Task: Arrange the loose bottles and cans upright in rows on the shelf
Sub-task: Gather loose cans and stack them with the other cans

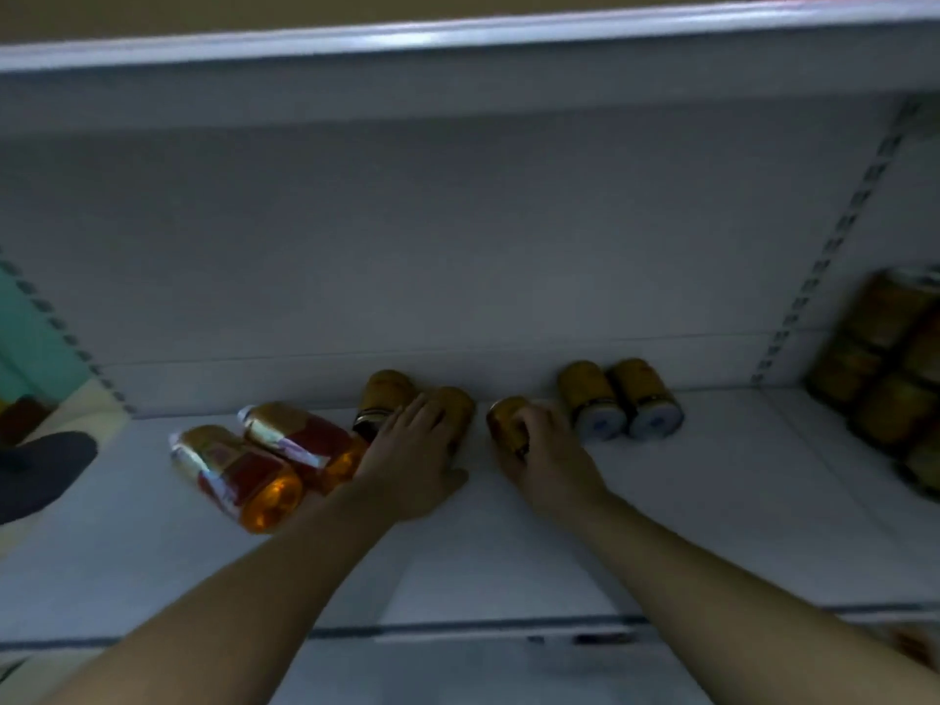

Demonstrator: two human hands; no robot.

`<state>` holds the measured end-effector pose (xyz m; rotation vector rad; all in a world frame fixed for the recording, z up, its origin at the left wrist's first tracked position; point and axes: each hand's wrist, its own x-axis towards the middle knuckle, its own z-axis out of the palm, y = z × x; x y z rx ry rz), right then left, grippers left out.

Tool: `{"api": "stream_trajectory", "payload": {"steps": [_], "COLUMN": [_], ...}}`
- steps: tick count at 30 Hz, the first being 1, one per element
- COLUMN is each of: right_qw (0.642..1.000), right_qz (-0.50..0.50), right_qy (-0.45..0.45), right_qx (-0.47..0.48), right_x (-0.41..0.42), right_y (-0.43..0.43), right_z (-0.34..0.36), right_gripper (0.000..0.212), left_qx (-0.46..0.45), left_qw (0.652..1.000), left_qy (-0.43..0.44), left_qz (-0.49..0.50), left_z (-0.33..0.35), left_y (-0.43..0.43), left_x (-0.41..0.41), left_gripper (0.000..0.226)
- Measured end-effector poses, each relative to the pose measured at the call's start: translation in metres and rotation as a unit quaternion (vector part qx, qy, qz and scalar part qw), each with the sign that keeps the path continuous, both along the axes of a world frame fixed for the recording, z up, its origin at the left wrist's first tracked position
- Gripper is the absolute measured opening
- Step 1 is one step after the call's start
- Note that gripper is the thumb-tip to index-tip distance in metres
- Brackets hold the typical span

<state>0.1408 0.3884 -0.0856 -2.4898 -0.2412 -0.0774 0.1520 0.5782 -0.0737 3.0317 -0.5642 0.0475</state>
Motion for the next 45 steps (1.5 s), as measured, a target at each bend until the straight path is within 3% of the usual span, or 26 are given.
{"api": "stream_trajectory", "payload": {"steps": [3,4,6,9,11,14,16,18,21,23,25,28,36,45], "right_qw": [0.992,0.988,0.984,0.982,0.983,0.971,0.949,0.914,0.848,0.831,0.821,0.808,0.780,0.792], "right_qz": [-0.076,-0.086,-0.089,-0.090,-0.095,-0.120,-0.161,-0.208,-0.259,-0.278,-0.291,-0.310,-0.322,-0.347], "right_qy": [0.099,0.125,0.151,0.161,0.159,0.155,0.136,0.128,0.117,0.085,0.048,-0.017,-0.099,-0.165], "right_qx": [0.018,0.006,-0.028,-0.051,-0.009,0.139,0.233,0.323,0.447,0.474,0.488,0.501,0.527,0.475], "right_x": [-0.009,-0.011,-0.017,-0.031,-0.039,-0.052,-0.062,-0.072,-0.090,-0.106,-0.123,-0.150,-0.234,-0.309], "right_y": [-0.005,-0.007,-0.014,-0.026,-0.033,-0.044,-0.054,-0.067,-0.093,-0.114,-0.138,-0.178,-0.318,-0.464], "right_z": [0.002,0.003,0.006,0.006,0.006,0.007,0.007,0.009,0.017,0.026,0.037,0.055,0.085,0.108], "right_gripper": [0.073,0.073,0.061,0.078,0.080,0.067,0.066,0.072,0.064,0.050,0.055,0.068,0.063,0.033], "left_qx": [-0.055,-0.071,-0.068,-0.021,-0.019,-0.078,-0.242,-0.401,-0.493,-0.544,-0.582,-0.597,-0.598,-0.589], "left_qw": [0.997,0.996,0.996,0.996,0.997,0.993,0.959,0.892,0.842,0.809,0.777,0.755,0.737,0.741], "left_qy": [-0.043,-0.053,-0.051,-0.026,-0.003,0.052,0.124,0.191,0.212,0.217,0.238,0.270,0.299,0.292], "left_qz": [-0.028,-0.014,0.033,0.077,0.069,0.072,0.082,0.079,0.061,0.053,0.028,-0.015,-0.099,-0.137], "left_z": [-0.005,-0.005,-0.006,-0.012,-0.014,-0.006,0.003,0.011,0.016,0.025,0.038,0.053,0.081,0.081], "left_y": [-0.007,-0.009,-0.013,-0.013,-0.010,-0.009,-0.014,-0.028,-0.064,-0.096,-0.131,-0.184,-0.341,-0.504], "left_x": [-0.017,-0.020,-0.023,-0.027,-0.028,-0.032,-0.036,-0.040,-0.043,-0.049,-0.059,-0.079,-0.141,-0.193], "left_gripper": [0.055,0.052,0.063,0.076,0.082,0.083,0.065,0.052,0.056,0.037,0.032,0.039,0.036,0.069]}}
